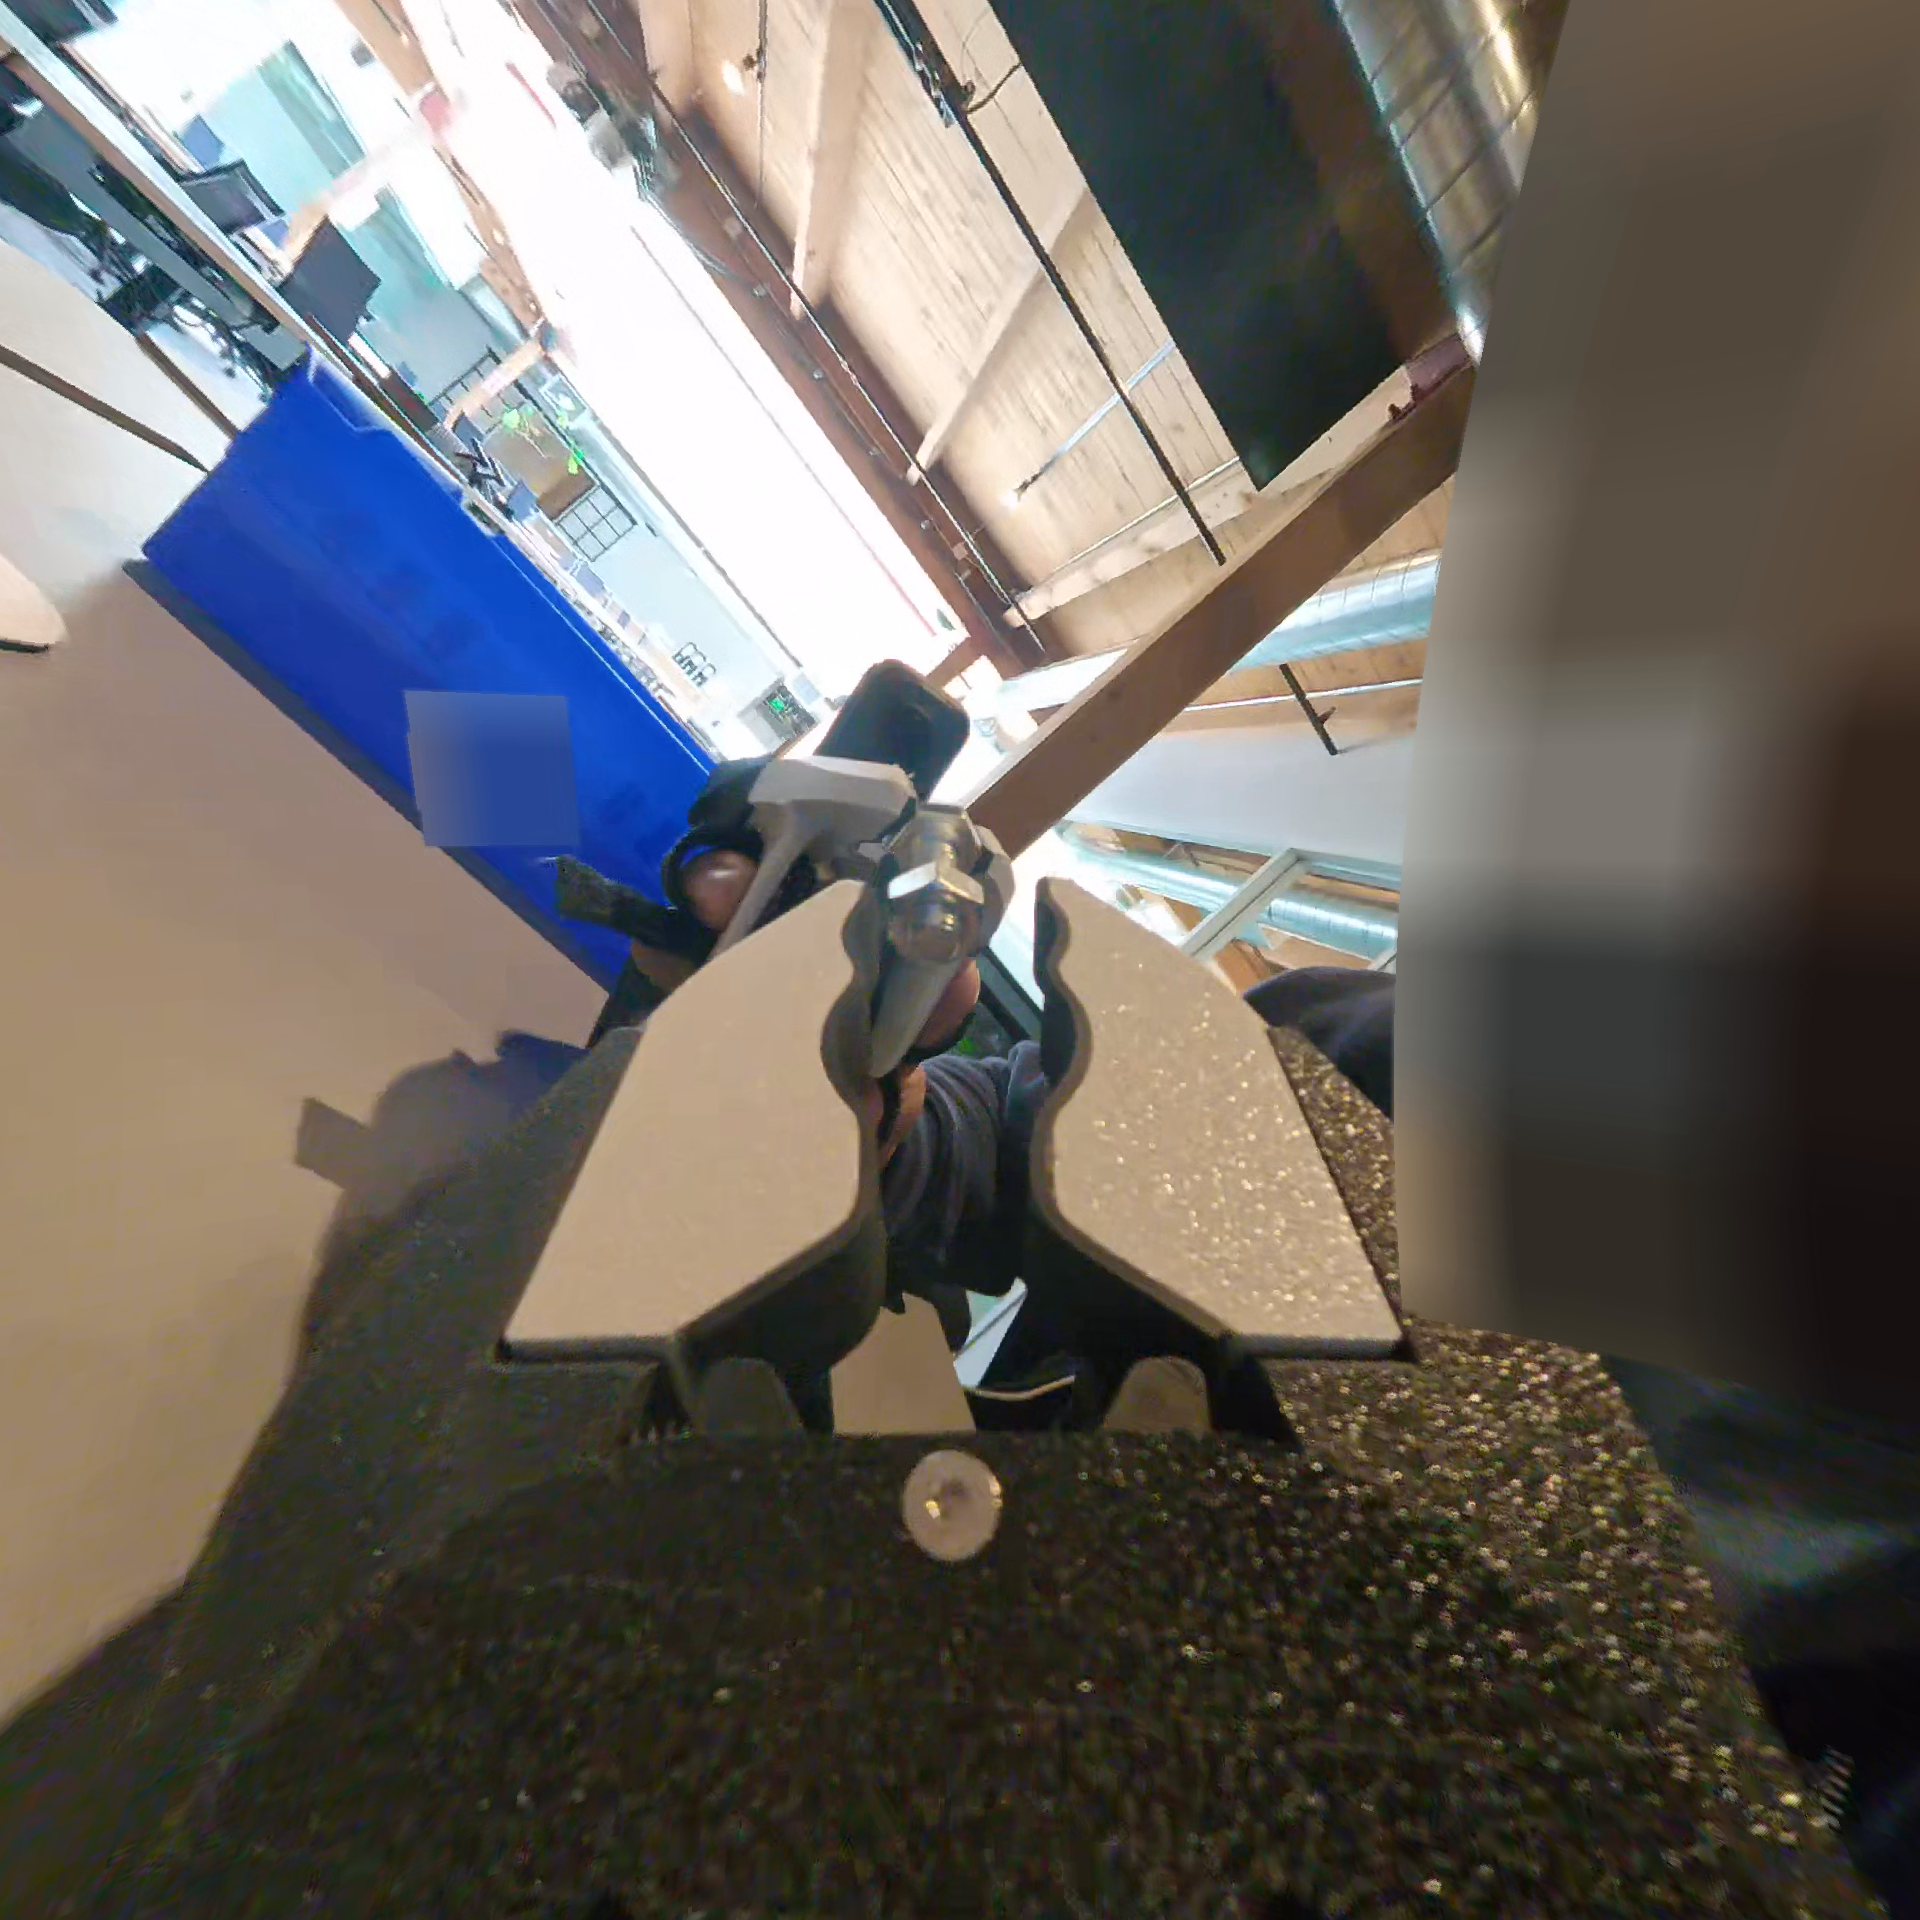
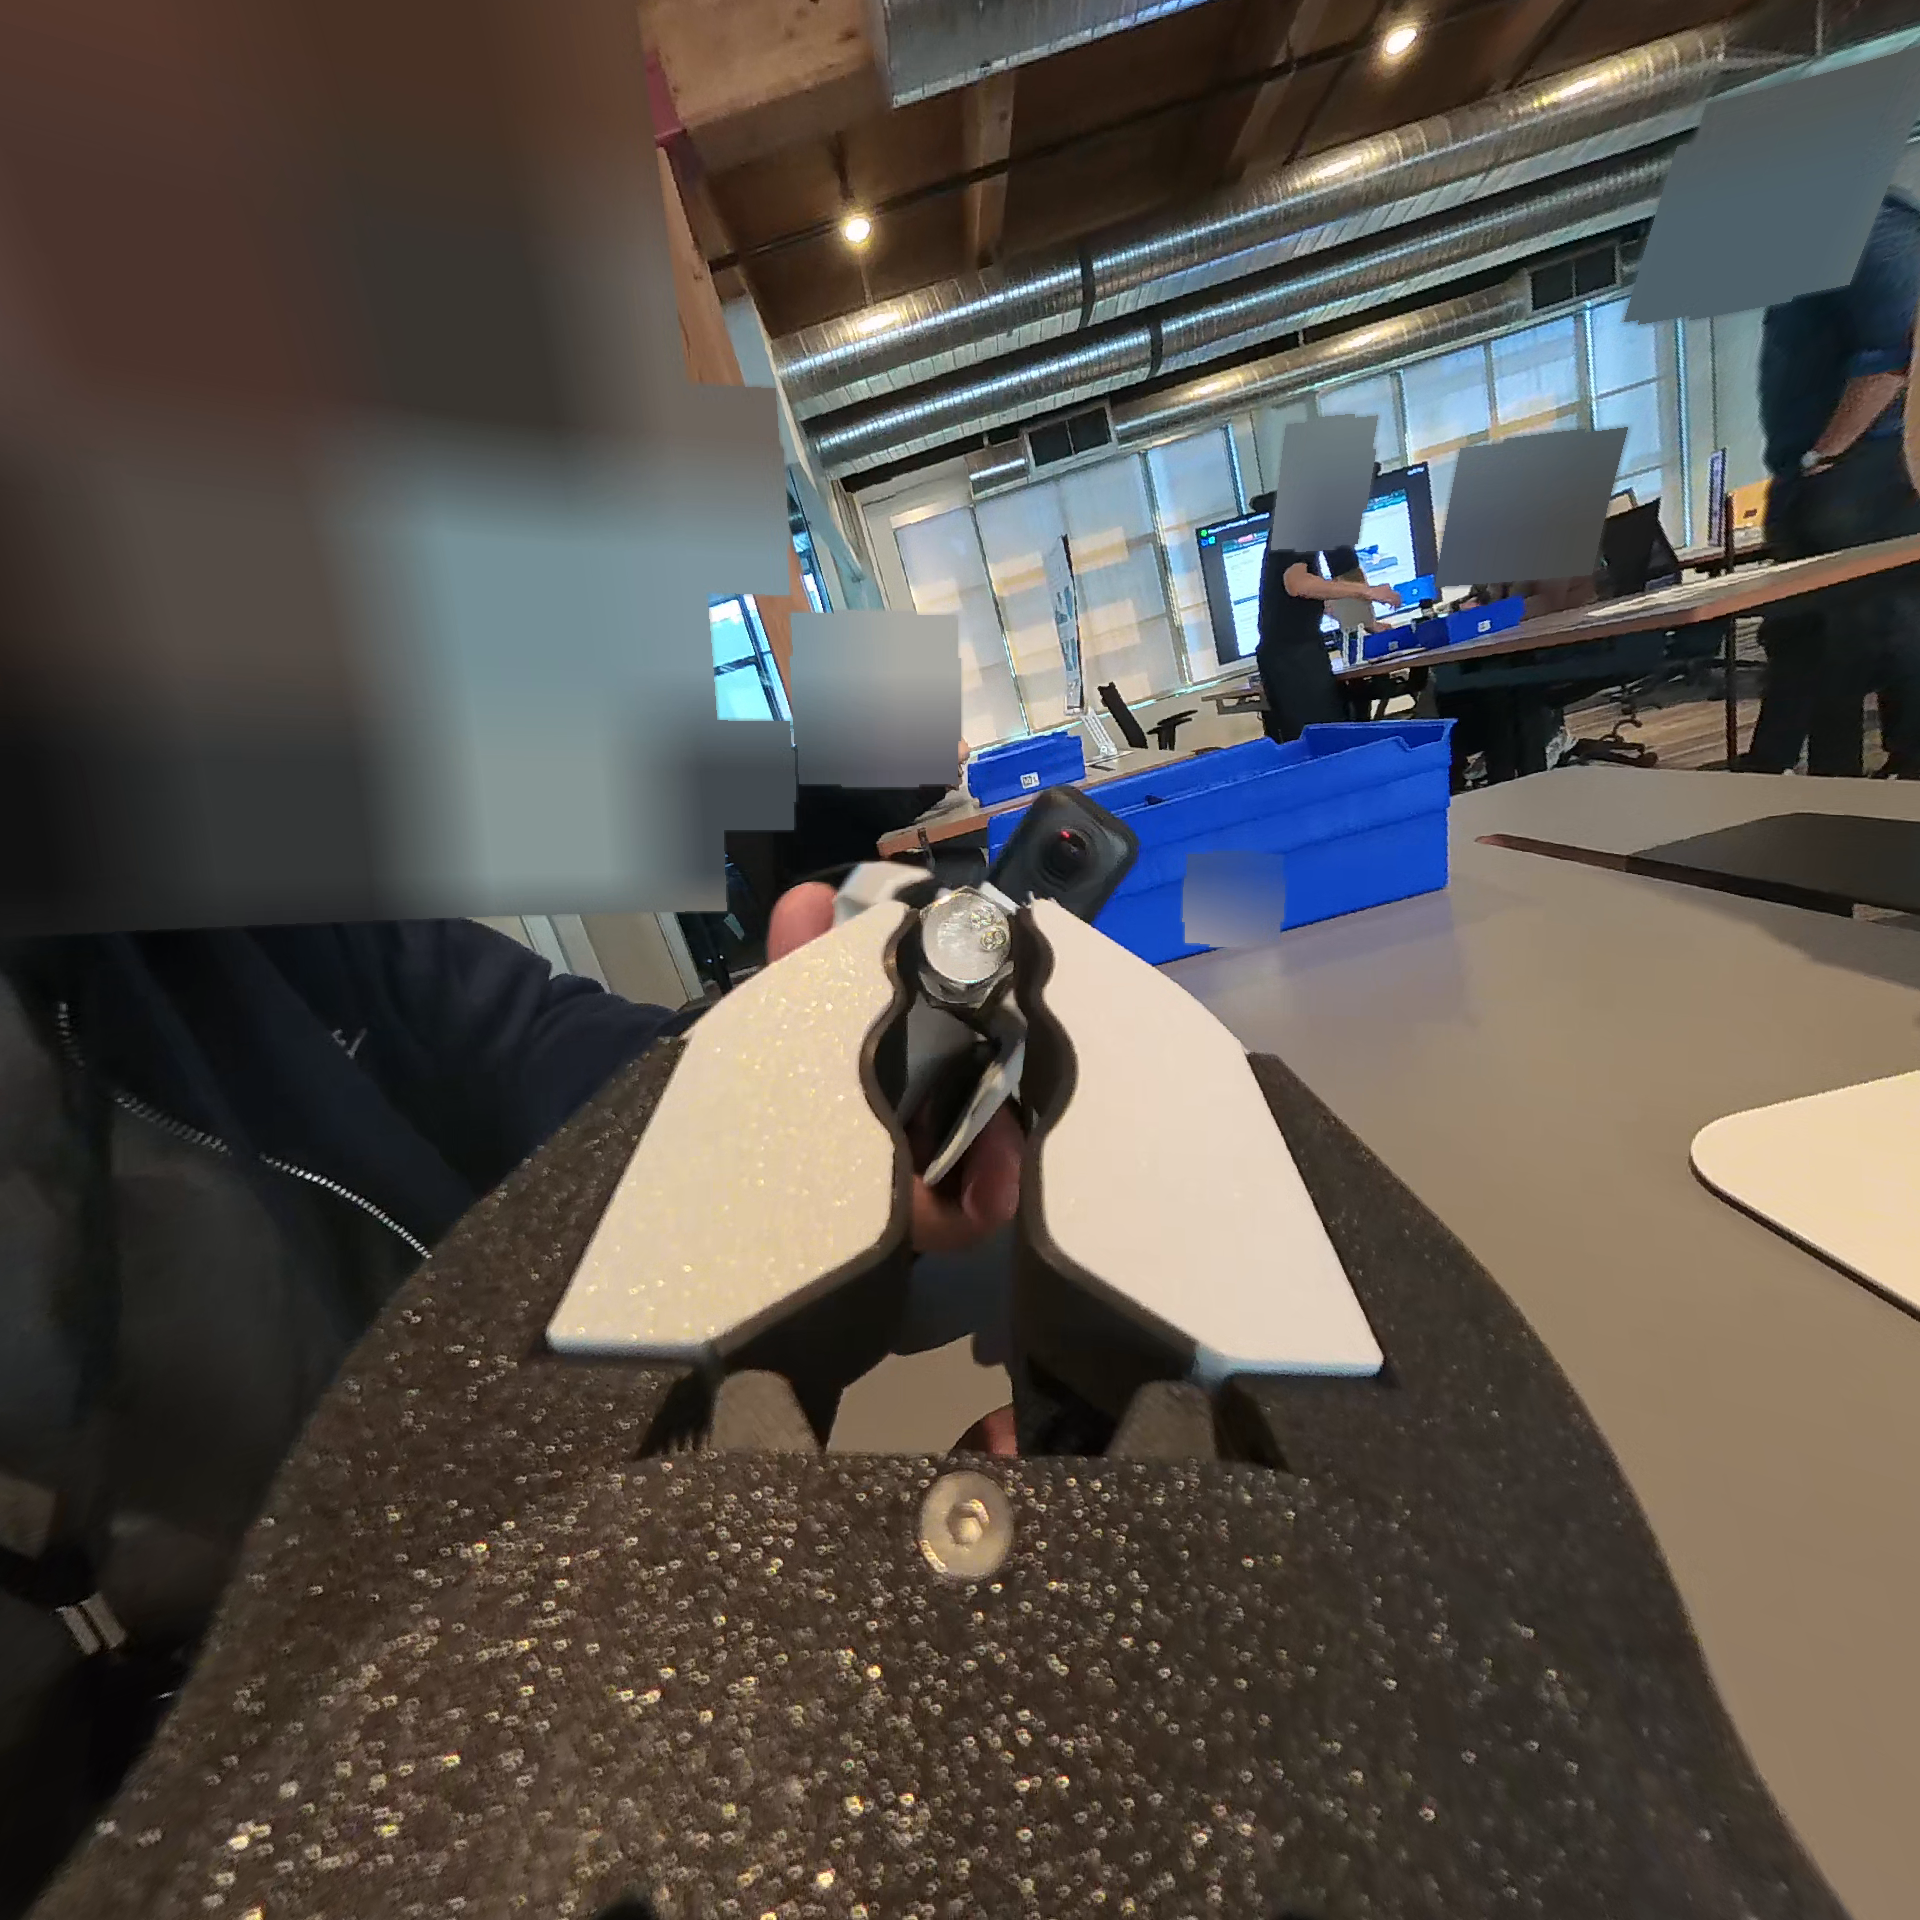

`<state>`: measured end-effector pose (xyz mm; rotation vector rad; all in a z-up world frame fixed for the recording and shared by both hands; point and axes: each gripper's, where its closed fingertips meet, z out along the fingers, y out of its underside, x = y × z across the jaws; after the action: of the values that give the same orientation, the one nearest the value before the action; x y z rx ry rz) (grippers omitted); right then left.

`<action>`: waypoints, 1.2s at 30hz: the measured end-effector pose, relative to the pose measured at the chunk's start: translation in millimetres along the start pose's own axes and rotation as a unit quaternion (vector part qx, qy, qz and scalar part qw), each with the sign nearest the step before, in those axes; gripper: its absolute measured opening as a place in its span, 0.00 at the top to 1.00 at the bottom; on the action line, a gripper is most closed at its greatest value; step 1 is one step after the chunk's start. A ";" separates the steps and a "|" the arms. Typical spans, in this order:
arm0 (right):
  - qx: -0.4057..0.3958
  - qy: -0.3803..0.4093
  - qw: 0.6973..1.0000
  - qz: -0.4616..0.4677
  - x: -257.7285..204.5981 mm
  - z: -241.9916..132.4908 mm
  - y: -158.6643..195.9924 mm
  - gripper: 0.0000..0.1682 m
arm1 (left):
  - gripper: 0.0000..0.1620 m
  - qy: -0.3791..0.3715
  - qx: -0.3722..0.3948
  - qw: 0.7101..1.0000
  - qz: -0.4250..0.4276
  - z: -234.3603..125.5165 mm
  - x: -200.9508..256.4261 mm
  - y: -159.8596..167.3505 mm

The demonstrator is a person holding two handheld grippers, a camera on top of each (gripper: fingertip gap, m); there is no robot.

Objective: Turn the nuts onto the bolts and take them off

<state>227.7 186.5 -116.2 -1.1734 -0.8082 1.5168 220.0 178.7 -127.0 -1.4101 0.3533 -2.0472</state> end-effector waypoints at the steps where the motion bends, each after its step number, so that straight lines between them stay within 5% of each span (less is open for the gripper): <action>1: 0.001 0.000 1.000 0.003 0.1 0.0 0.0 0.90 | 0.83 -0.003 -0.007 1.000 0.010 1.1 0.4 2.1; 14: -0.001 -0.007 1.000 0.007 -3.0 3.0 2.5 0.90 | 0.90 -0.082 -0.046 0.975 0.201 -0.9 -3.0 3.5; 36: -0.111 -0.031 0.990 -0.081 -9.7 4.7 16.9 0.87 | 0.90 -0.087 -0.114 0.960 0.239 -5.3 -1.7 10.9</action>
<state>218.1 173.0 -127.5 -1.1946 -1.1110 1.3592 219.2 170.7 -136.2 -1.4532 0.7901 -1.5148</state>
